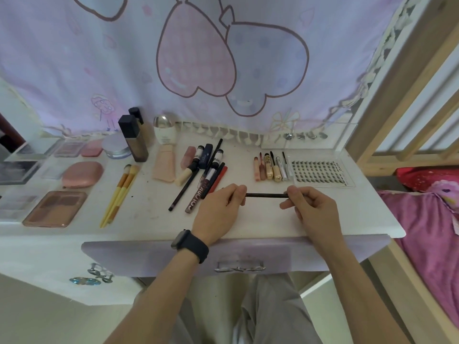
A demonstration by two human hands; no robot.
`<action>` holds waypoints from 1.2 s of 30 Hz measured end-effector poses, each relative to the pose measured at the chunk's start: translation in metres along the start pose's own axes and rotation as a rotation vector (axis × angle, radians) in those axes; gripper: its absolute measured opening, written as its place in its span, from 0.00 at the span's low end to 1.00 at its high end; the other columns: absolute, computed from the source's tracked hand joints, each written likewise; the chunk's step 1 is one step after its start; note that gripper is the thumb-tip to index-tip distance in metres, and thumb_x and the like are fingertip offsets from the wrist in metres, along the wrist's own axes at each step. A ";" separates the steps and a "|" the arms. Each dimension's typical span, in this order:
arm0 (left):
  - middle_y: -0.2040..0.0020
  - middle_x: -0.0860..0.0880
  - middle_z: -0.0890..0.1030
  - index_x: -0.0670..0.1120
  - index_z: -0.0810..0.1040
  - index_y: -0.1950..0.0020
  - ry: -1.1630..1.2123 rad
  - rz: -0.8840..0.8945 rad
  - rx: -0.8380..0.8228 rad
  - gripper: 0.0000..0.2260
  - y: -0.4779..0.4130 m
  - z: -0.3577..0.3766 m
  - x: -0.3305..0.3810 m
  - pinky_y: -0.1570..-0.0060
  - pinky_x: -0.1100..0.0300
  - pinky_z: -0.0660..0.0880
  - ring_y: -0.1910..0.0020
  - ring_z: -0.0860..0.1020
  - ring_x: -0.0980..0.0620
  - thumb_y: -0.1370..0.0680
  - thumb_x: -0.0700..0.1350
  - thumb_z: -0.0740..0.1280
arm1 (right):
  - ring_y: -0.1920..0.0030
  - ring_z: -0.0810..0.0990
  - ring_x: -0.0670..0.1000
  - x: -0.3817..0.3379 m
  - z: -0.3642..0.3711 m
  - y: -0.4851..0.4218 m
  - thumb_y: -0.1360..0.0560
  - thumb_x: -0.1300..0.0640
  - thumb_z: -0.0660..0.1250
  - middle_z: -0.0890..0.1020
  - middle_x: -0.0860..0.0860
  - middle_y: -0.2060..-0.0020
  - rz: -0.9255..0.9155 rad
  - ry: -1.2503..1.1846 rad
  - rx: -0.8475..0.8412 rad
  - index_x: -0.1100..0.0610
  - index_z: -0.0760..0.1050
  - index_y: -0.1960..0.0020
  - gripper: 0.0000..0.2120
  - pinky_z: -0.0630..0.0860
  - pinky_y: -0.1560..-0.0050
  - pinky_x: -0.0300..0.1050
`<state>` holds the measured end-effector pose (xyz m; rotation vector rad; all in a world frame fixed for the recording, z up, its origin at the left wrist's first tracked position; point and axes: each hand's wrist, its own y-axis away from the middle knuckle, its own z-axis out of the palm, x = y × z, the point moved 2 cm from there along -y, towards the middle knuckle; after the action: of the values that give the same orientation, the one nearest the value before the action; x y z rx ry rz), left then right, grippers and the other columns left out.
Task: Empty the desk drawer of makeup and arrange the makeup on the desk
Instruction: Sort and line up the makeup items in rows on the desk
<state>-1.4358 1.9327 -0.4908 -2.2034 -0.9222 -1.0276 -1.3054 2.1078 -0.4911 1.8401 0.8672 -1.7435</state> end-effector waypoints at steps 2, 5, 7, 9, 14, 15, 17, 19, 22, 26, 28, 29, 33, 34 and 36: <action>0.72 0.57 0.70 0.50 0.70 0.64 -0.013 0.007 -0.016 0.20 -0.001 0.000 0.000 0.68 0.61 0.62 0.71 0.67 0.57 0.16 0.58 0.55 | 0.73 0.68 0.44 0.000 0.001 0.001 0.24 0.40 0.69 0.87 0.50 0.63 -0.018 -0.001 0.008 0.46 0.84 0.55 0.12 0.69 0.71 0.33; 0.72 0.54 0.67 0.49 0.67 0.66 -0.005 -0.019 -0.042 0.22 -0.002 0.000 0.001 0.68 0.59 0.61 0.72 0.64 0.56 0.16 0.58 0.55 | 0.74 0.67 0.45 -0.001 0.001 0.002 0.23 0.41 0.70 0.87 0.51 0.64 -0.024 -0.013 0.022 0.48 0.84 0.56 0.11 0.68 0.72 0.34; 0.73 0.55 0.66 0.50 0.66 0.67 0.009 -0.036 -0.052 0.22 -0.002 0.001 0.002 0.68 0.58 0.61 0.72 0.63 0.56 0.16 0.58 0.56 | 0.74 0.67 0.45 0.000 0.000 0.001 0.21 0.44 0.69 0.86 0.52 0.65 -0.024 -0.031 0.045 0.49 0.83 0.57 0.11 0.68 0.73 0.34; 0.74 0.55 0.66 0.50 0.67 0.67 -0.002 -0.029 -0.061 0.22 -0.002 0.002 0.002 0.68 0.59 0.60 0.72 0.64 0.56 0.16 0.58 0.56 | 0.74 0.67 0.46 0.000 0.001 0.001 0.21 0.45 0.69 0.85 0.52 0.66 -0.027 -0.038 0.077 0.50 0.83 0.59 0.12 0.68 0.73 0.35; 0.73 0.56 0.68 0.50 0.70 0.64 0.016 0.022 0.016 0.19 0.000 -0.003 0.000 0.70 0.64 0.61 0.72 0.67 0.58 0.16 0.55 0.57 | 0.73 0.69 0.45 -0.002 -0.006 -0.003 0.20 0.49 0.69 0.81 0.49 0.70 0.017 -0.159 0.219 0.52 0.82 0.62 0.14 0.69 0.74 0.36; 0.73 0.56 0.68 0.49 0.71 0.64 0.072 0.015 0.072 0.18 0.000 -0.007 -0.002 0.70 0.64 0.62 0.72 0.66 0.58 0.16 0.54 0.58 | 0.72 0.69 0.44 -0.003 -0.012 -0.007 0.20 0.51 0.70 0.79 0.48 0.71 0.065 -0.278 0.265 0.52 0.82 0.64 0.14 0.69 0.74 0.35; 0.73 0.57 0.68 0.48 0.73 0.63 0.153 -0.009 0.155 0.17 0.001 -0.013 -0.008 0.71 0.66 0.63 0.73 0.65 0.58 0.16 0.52 0.58 | 0.72 0.70 0.44 -0.005 -0.021 -0.011 0.20 0.52 0.71 0.78 0.48 0.71 0.120 -0.405 0.276 0.52 0.82 0.64 0.14 0.70 0.74 0.36; 0.73 0.56 0.67 0.49 0.74 0.62 0.166 -0.027 0.154 0.17 0.001 -0.014 -0.009 0.72 0.66 0.63 0.74 0.65 0.58 0.16 0.53 0.58 | 0.72 0.69 0.44 -0.004 -0.022 -0.011 0.20 0.54 0.70 0.78 0.49 0.71 0.108 -0.399 0.240 0.53 0.82 0.63 0.13 0.70 0.73 0.36; 0.70 0.50 0.70 0.50 0.75 0.61 0.177 -0.042 0.151 0.17 0.000 -0.012 -0.009 0.69 0.66 0.64 0.72 0.66 0.56 0.16 0.54 0.57 | 0.71 0.70 0.44 -0.004 -0.022 -0.010 0.20 0.55 0.69 0.79 0.50 0.69 0.103 -0.465 0.231 0.54 0.82 0.61 0.12 0.72 0.71 0.36; 0.64 0.47 0.79 0.53 0.79 0.60 0.229 -0.091 0.210 0.15 -0.001 -0.011 -0.012 0.64 0.65 0.67 0.68 0.72 0.56 0.16 0.54 0.59 | 0.67 0.74 0.45 -0.001 -0.027 -0.012 0.20 0.57 0.69 0.84 0.53 0.62 0.098 -0.540 0.184 0.57 0.81 0.53 0.05 0.76 0.65 0.37; 0.67 0.55 0.78 0.55 0.77 0.59 0.222 -0.110 0.237 0.13 -0.001 -0.009 -0.010 0.67 0.69 0.67 0.69 0.71 0.61 0.17 0.54 0.60 | 0.65 0.75 0.46 0.001 -0.026 -0.011 0.20 0.58 0.69 0.86 0.55 0.57 0.074 -0.493 0.146 0.56 0.81 0.51 0.03 0.77 0.62 0.38; 0.67 0.58 0.78 0.54 0.77 0.57 0.215 -0.119 0.237 0.12 -0.001 -0.008 -0.009 0.66 0.71 0.68 0.69 0.72 0.62 0.17 0.53 0.60 | 0.65 0.75 0.46 0.002 -0.025 -0.010 0.20 0.59 0.69 0.86 0.56 0.55 0.061 -0.457 0.135 0.55 0.81 0.52 0.03 0.78 0.62 0.38; 0.62 0.59 0.82 0.56 0.78 0.53 0.060 -0.104 0.157 0.10 -0.003 0.001 -0.004 0.67 0.67 0.69 0.65 0.76 0.61 0.17 0.56 0.60 | 0.64 0.76 0.46 0.004 -0.022 -0.010 0.19 0.60 0.67 0.87 0.57 0.53 0.035 -0.337 0.123 0.54 0.81 0.50 0.05 0.78 0.61 0.37; 0.63 0.56 0.81 0.56 0.78 0.53 -0.007 -0.103 0.153 0.11 -0.005 0.004 -0.002 0.68 0.62 0.70 0.66 0.76 0.59 0.17 0.57 0.59 | 0.65 0.76 0.46 0.004 -0.022 -0.011 0.19 0.60 0.67 0.87 0.56 0.53 0.028 -0.317 0.120 0.53 0.81 0.50 0.05 0.78 0.61 0.37; 0.64 0.55 0.80 0.57 0.78 0.53 -0.065 -0.148 0.190 0.14 -0.009 0.007 0.004 0.68 0.59 0.69 0.68 0.75 0.59 0.17 0.60 0.56 | 0.66 0.76 0.46 0.004 -0.021 -0.011 0.19 0.59 0.67 0.87 0.56 0.54 0.012 -0.294 0.113 0.53 0.81 0.51 0.05 0.78 0.62 0.37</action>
<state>-1.4378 1.9452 -0.4900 -2.0458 -1.1771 -0.8981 -1.2983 2.1309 -0.4924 1.5952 0.6521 -2.0262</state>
